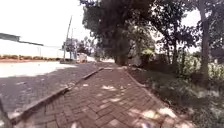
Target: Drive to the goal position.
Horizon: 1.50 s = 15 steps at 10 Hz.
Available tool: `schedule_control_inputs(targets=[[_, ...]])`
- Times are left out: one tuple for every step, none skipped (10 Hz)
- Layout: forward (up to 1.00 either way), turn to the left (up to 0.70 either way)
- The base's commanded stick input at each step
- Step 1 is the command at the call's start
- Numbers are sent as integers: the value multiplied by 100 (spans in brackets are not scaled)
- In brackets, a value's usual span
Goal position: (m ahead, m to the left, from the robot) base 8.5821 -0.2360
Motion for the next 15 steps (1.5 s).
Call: schedule_control_inputs(targets=[[50,0],[50,0],[50,0],[50,0],[50,0],[50,0],[50,0],[50,0],[50,0],[50,0],[50,0],[50,0],[50,0],[50,0],[50,0]])
